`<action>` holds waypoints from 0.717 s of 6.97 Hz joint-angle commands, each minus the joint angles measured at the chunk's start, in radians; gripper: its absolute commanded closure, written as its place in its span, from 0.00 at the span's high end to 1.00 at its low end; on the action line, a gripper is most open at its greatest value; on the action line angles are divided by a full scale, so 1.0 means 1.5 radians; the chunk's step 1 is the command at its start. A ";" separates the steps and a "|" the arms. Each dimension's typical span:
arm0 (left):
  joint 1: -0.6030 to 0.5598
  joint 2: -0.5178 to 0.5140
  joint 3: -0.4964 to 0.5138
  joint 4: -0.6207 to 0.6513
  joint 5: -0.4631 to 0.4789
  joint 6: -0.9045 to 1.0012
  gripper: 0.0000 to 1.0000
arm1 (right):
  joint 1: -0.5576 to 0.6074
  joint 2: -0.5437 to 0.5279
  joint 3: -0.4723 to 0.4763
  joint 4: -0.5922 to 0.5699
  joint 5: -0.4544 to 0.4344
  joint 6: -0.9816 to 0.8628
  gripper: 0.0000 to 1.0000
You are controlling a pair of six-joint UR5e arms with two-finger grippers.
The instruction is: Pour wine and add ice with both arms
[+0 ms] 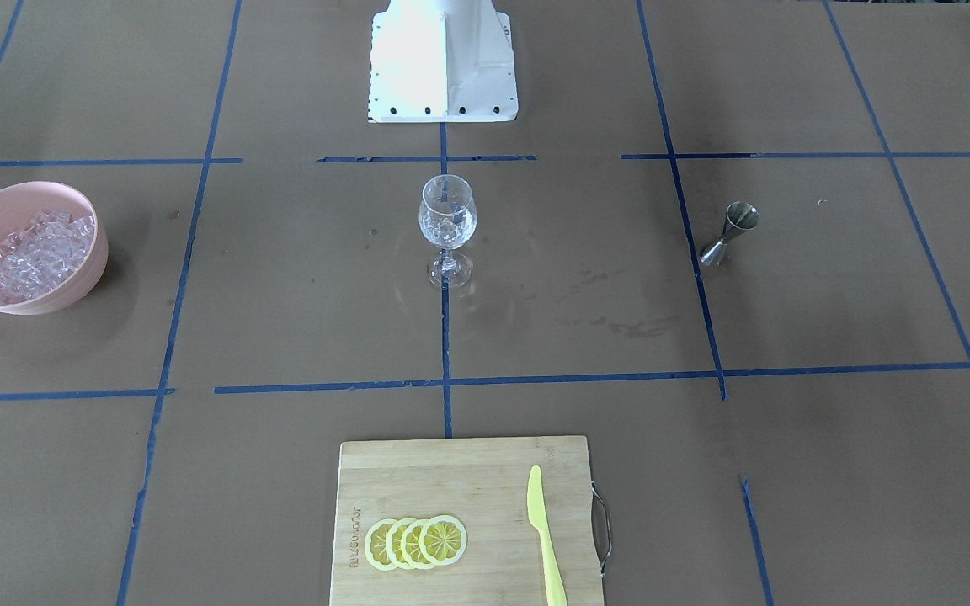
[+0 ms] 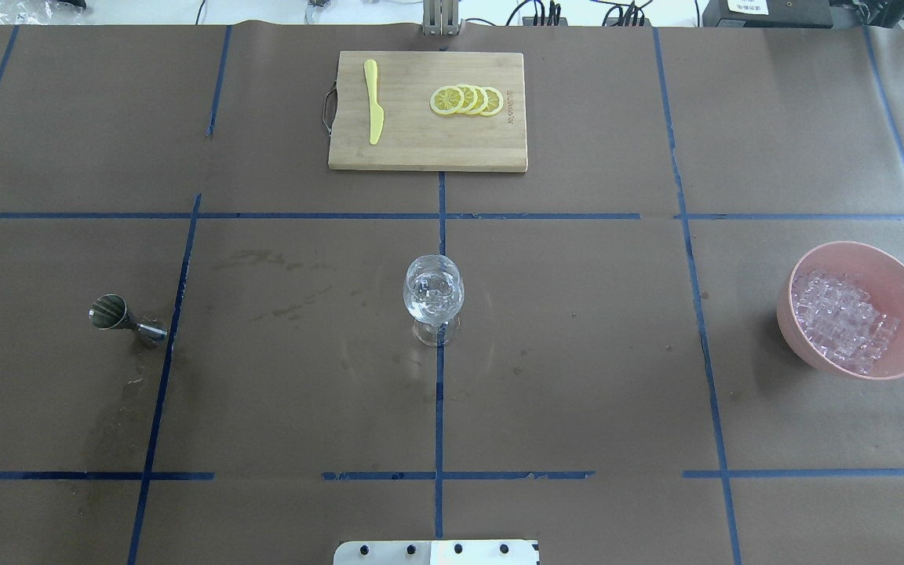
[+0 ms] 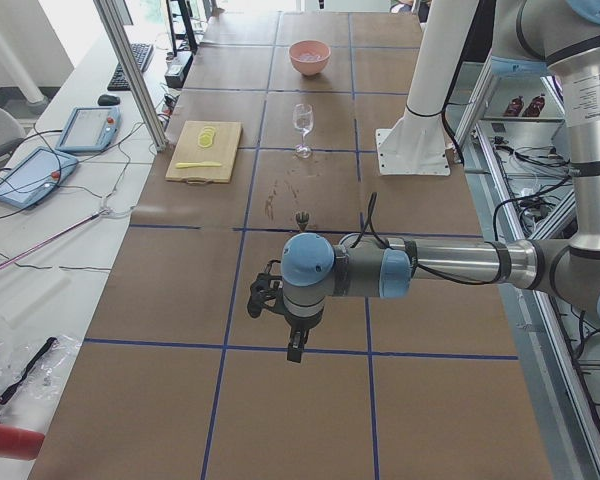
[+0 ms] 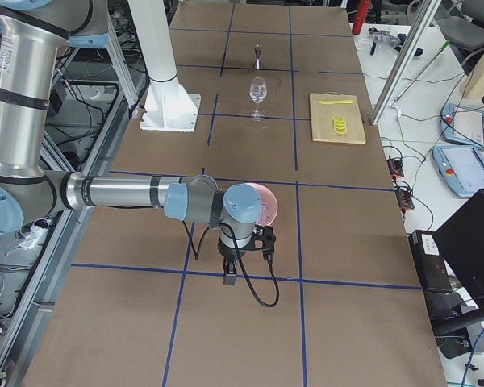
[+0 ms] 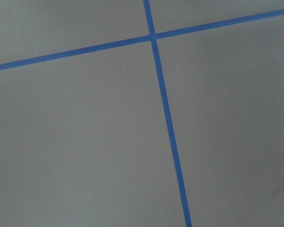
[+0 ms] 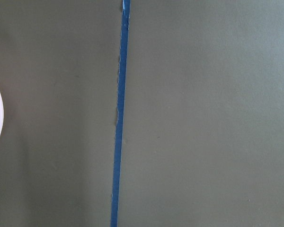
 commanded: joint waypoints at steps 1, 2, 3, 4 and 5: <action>0.000 0.000 -0.001 0.000 0.000 0.000 1.00 | 0.000 0.000 0.000 0.000 0.000 0.000 1.00; 0.000 -0.002 -0.001 -0.001 -0.001 0.001 1.00 | 0.000 0.001 0.000 0.000 0.001 0.000 1.00; 0.000 -0.005 -0.001 0.000 0.000 0.000 1.00 | 0.000 0.003 0.001 0.000 0.001 0.000 1.00; 0.000 -0.005 -0.001 0.000 -0.001 0.000 1.00 | 0.000 0.005 0.001 0.001 0.001 0.001 1.00; 0.001 -0.005 0.000 -0.001 -0.001 0.001 1.00 | 0.000 0.006 0.002 0.000 0.001 0.001 1.00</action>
